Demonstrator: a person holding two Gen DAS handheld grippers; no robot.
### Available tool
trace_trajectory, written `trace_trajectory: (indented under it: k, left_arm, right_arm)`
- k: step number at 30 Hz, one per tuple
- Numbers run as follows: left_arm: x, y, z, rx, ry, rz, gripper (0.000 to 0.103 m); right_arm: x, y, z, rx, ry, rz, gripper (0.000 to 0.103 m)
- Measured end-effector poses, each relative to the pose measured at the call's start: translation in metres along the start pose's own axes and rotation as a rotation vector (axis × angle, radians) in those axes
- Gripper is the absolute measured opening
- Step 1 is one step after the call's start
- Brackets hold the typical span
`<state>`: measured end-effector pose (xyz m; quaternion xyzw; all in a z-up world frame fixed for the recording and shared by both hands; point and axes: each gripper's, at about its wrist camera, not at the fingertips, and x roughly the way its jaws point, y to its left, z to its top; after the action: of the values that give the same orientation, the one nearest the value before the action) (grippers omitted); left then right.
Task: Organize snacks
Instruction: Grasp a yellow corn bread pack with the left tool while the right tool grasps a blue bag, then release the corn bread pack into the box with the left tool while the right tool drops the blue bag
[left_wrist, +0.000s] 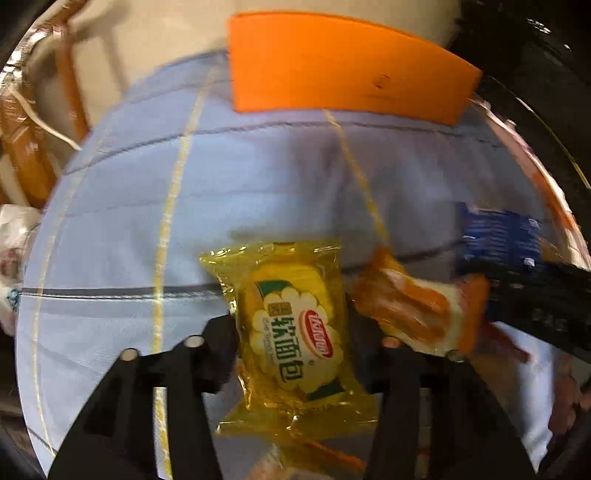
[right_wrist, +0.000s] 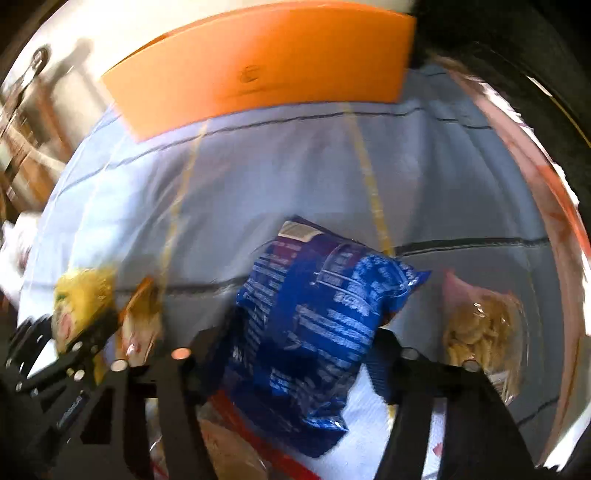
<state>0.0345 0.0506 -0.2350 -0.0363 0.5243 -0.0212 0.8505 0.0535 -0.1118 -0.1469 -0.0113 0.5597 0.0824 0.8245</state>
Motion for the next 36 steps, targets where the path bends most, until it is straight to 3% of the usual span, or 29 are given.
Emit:
trace_trajectory:
  k: [3,5,8,10,13,17,19,22,26,31,32,33,34,36]
  left_arm:
    - [-0.009,0.006,0.003,-0.053,0.032,-0.029,0.041]
    - [-0.023,0.013,0.009,-0.073,0.006,-0.043,0.041]
    - [-0.042,0.017,0.017,-0.038,-0.035,0.01,0.041]
    - [-0.056,0.02,0.027,-0.023,-0.062,0.042,0.041]
    - [-0.076,0.022,0.042,-0.025,-0.095,0.032,0.041]
    - [-0.102,0.008,0.077,0.037,-0.161,-0.012,0.041]
    - [-0.113,0.0,0.104,0.052,-0.204,-0.03,0.041]
    - [-0.125,-0.002,0.148,0.069,-0.247,-0.042,0.041]
    - [-0.126,0.001,0.21,0.096,-0.314,0.054,0.041]
    - [-0.102,0.012,0.265,0.077,-0.311,0.094,0.041]
    - [-0.094,0.013,0.276,0.076,-0.316,0.115,0.042]
    - [-0.089,0.014,0.281,0.07,-0.332,0.11,0.062]
    - [-0.083,0.016,0.289,0.054,-0.352,0.11,0.099]
    - [-0.077,0.02,0.295,-0.009,-0.379,0.17,0.099]
  right_arm:
    - [-0.013,-0.012,0.008,0.074,0.029,0.06,0.041]
    - [-0.029,-0.017,0.013,0.07,0.004,0.055,0.04]
    - [-0.048,-0.024,0.018,0.066,-0.038,0.059,0.039]
    - [-0.055,-0.041,0.026,0.133,-0.037,0.125,0.039]
    - [-0.075,-0.051,0.034,0.164,-0.074,0.179,0.039]
    - [-0.121,-0.054,0.053,0.139,-0.197,0.218,0.039]
    - [-0.14,-0.057,0.076,0.124,-0.254,0.253,0.039]
    - [-0.158,-0.053,0.112,0.058,-0.346,0.232,0.039]
    - [-0.173,-0.053,0.169,0.006,-0.436,0.193,0.039]
    - [-0.154,-0.045,0.238,-0.029,-0.48,0.169,0.04]
    - [-0.146,-0.045,0.249,-0.022,-0.481,0.18,0.043]
    - [-0.132,-0.046,0.267,-0.019,-0.483,0.194,0.062]
    - [-0.119,-0.046,0.28,-0.034,-0.48,0.182,0.095]
    - [-0.102,-0.047,0.293,-0.029,-0.452,0.087,0.099]
